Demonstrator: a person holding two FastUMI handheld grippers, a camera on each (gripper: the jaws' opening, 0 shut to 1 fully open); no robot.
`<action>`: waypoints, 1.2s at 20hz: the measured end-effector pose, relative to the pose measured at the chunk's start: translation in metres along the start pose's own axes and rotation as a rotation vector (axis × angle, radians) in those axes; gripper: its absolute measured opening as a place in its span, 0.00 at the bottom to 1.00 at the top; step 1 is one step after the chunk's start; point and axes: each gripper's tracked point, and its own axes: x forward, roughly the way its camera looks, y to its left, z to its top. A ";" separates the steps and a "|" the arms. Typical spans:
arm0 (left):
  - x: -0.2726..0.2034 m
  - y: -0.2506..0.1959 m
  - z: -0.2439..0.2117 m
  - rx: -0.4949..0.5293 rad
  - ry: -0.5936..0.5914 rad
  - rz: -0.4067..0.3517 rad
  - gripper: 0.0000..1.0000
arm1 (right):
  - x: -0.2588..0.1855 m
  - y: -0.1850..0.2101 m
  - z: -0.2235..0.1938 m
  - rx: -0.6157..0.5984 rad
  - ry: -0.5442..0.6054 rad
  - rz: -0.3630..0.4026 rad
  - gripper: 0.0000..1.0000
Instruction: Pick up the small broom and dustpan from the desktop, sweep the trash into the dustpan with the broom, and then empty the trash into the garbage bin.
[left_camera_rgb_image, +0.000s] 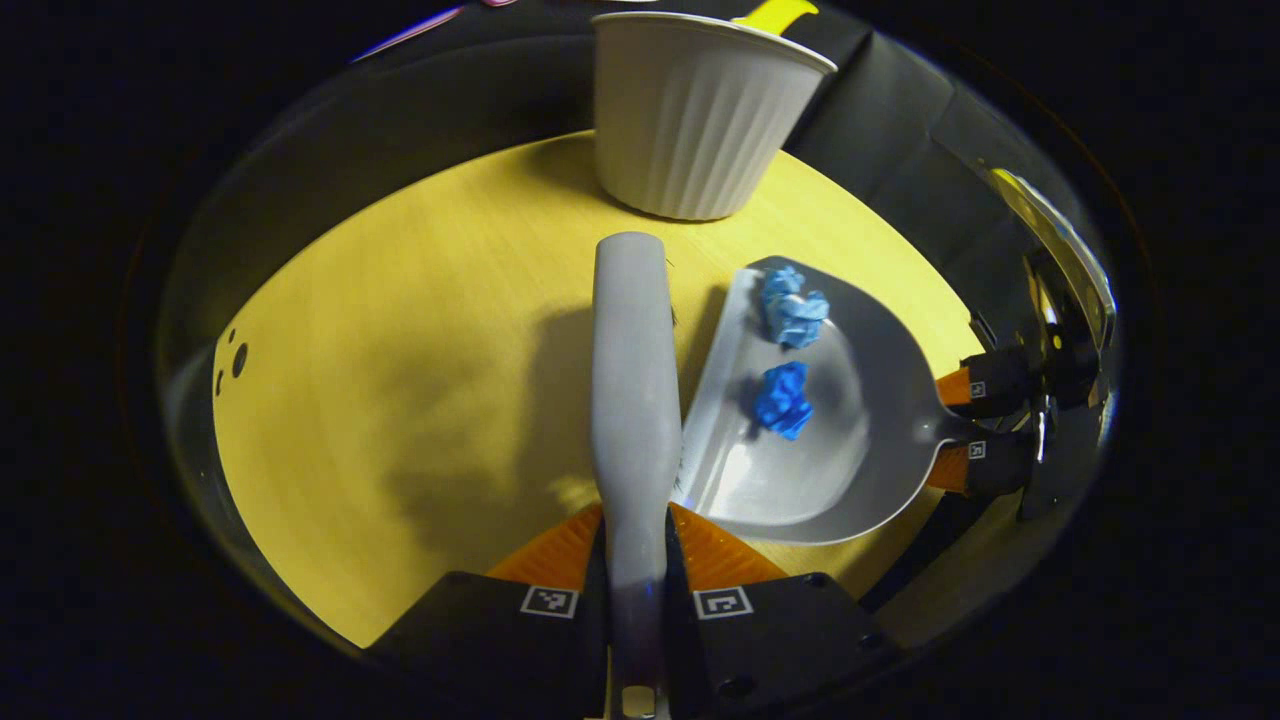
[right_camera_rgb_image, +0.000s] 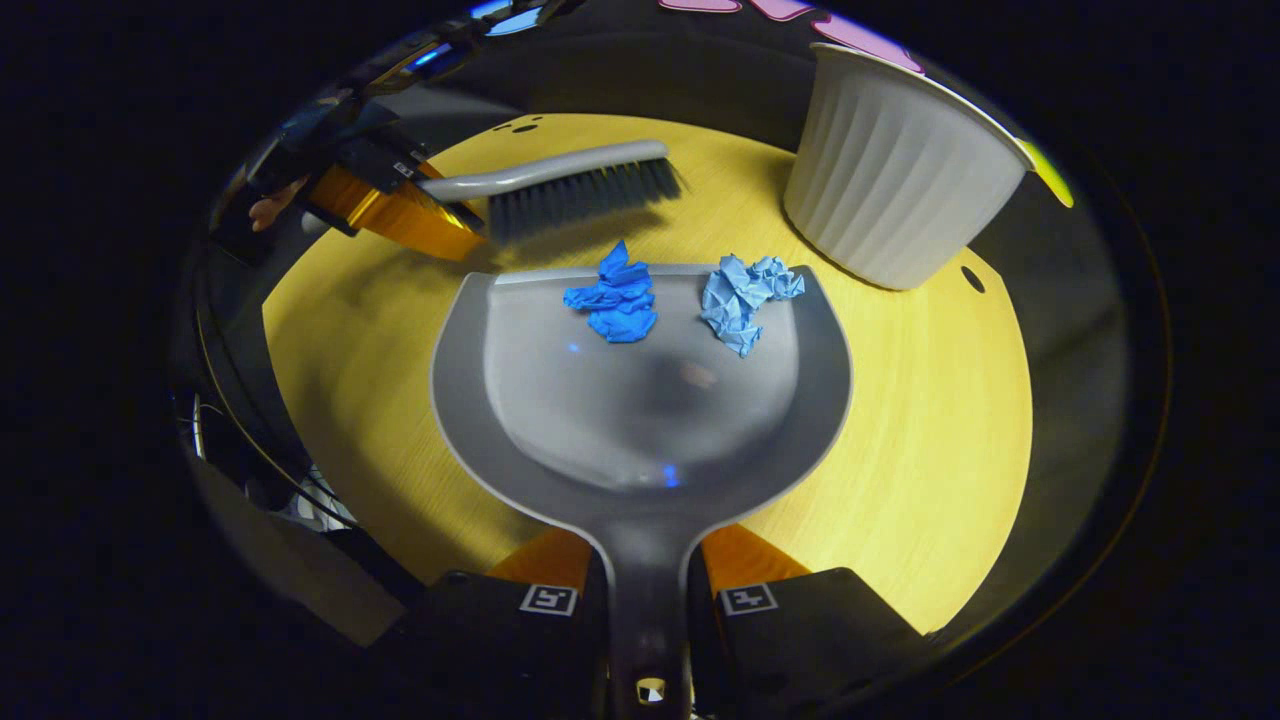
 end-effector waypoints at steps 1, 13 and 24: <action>-0.007 0.005 -0.002 -0.016 -0.014 0.000 0.28 | -0.006 -0.002 -0.005 0.016 0.004 -0.015 0.37; -0.002 0.036 -0.027 -0.097 0.000 0.048 0.28 | -0.108 -0.042 0.020 0.343 -0.044 -0.229 0.37; 0.005 0.039 -0.026 -0.038 0.001 0.002 0.28 | -0.223 -0.171 0.097 0.593 -0.068 -0.327 0.37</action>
